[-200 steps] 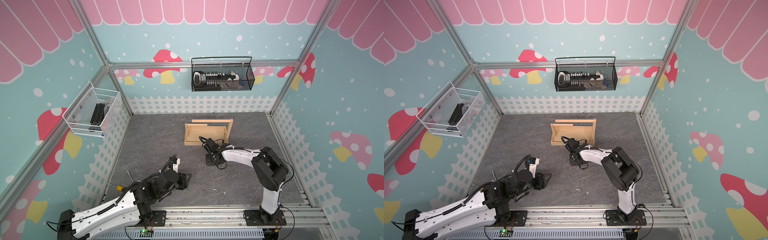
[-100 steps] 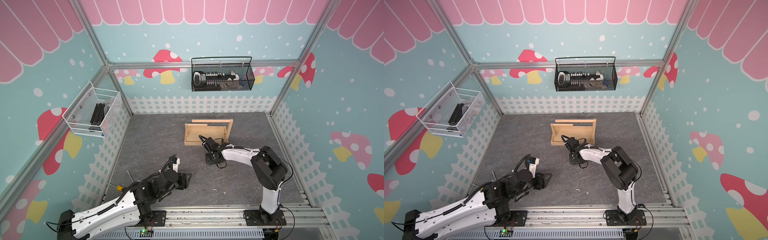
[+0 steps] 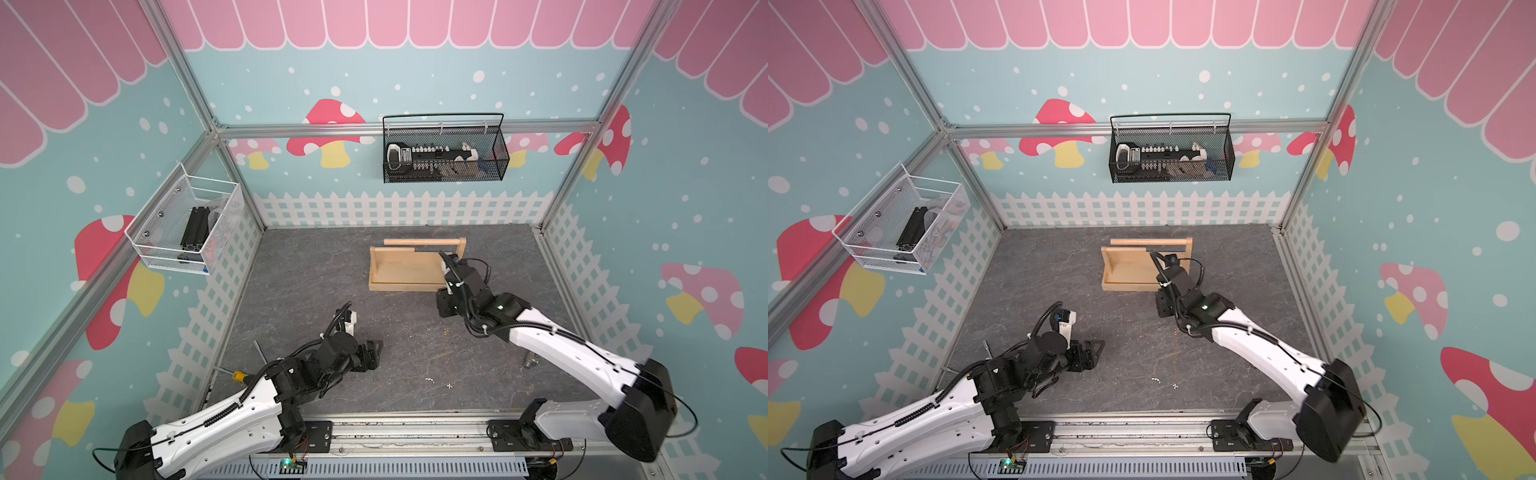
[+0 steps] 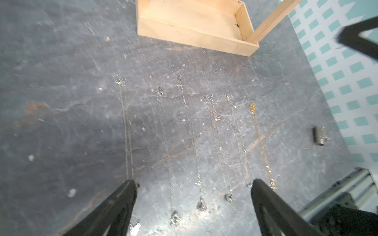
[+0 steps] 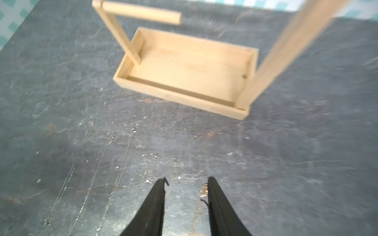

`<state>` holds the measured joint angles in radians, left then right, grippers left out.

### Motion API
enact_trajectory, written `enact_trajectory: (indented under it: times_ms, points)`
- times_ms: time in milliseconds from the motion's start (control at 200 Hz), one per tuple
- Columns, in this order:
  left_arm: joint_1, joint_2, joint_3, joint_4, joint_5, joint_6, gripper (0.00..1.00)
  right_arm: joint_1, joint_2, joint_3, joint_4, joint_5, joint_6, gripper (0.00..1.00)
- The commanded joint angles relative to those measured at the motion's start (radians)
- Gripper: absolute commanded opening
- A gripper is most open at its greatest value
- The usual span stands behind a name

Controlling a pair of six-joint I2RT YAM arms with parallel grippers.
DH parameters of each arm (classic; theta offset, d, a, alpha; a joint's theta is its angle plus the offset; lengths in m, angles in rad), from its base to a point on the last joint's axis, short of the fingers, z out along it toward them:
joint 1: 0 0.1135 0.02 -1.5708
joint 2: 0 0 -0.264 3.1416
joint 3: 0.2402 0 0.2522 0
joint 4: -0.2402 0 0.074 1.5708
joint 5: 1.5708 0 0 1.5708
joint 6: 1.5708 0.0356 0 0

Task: Take the necklace off the jewelry display stand
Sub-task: Adjust the necklace at the center of the board, then reset both arms

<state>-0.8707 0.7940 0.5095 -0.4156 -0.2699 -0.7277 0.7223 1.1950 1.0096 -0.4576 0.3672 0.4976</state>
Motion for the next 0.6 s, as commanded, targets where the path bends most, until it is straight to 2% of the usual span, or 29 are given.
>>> enact_trajectory:
  times_ms: [0, 25, 85, 120, 165, 235, 280, 325, 405, 460, 525, 550, 595]
  points:
    - [0.144, 0.022, 0.022, 0.103, 0.013, 0.115, 0.99, -0.012, -0.181, -0.120, 0.053, 0.402, -0.131, 0.47]
    - [0.190, 0.030, 0.020, 0.134, 0.041, 0.129, 0.99, -0.021, -0.222, -0.165, 0.110, 0.479, -0.171, 0.52]
    - [0.319, 0.053, 0.030, 0.190, 0.095, 0.140, 0.99, -0.050, -0.292, -0.261, 0.247, 0.630, -0.228, 0.80]
    - [0.392, 0.071, 0.042, 0.209, 0.124, 0.142, 0.99, -0.073, -0.317, -0.315, 0.337, 0.680, -0.267, 0.87]
    - [0.481, 0.093, 0.053, 0.234, 0.142, 0.150, 0.99, -0.096, -0.338, -0.409, 0.516, 0.707, -0.381, 0.98]
    - [0.585, 0.130, 0.065, 0.248, 0.095, 0.167, 0.99, -0.133, -0.330, -0.593, 0.899, 0.659, -0.633, 0.99]
    - [0.635, 0.150, 0.078, 0.234, 0.029, 0.183, 0.99, -0.166, -0.294, -0.669, 1.036, 0.605, -0.727, 0.99]
    - [0.666, 0.165, 0.083, 0.238, -0.005, 0.224, 0.99, -0.224, -0.253, -0.699, 1.096, 0.573, -0.699, 0.99]
    - [0.718, 0.180, 0.055, 0.318, 0.075, 0.245, 0.99, -0.344, -0.197, -0.763, 1.193, 0.425, -0.542, 0.99]
    - [0.722, 0.192, 0.008, 0.430, 0.118, 0.239, 0.99, -0.417, -0.137, -0.821, 1.322, 0.322, -0.483, 0.99]
    - [0.722, 0.203, -0.052, 0.591, 0.168, 0.273, 0.99, -0.443, -0.015, -0.836, 1.489, 0.309, -0.522, 0.99]
    - [0.723, 0.210, -0.082, 0.666, 0.190, 0.311, 0.99, -0.437, 0.020, -0.827, 1.525, 0.318, -0.578, 0.99]
    - [0.721, 0.224, -0.135, 0.806, 0.227, 0.409, 0.99, -0.449, 0.066, -0.814, 1.546, 0.257, -0.617, 0.99]
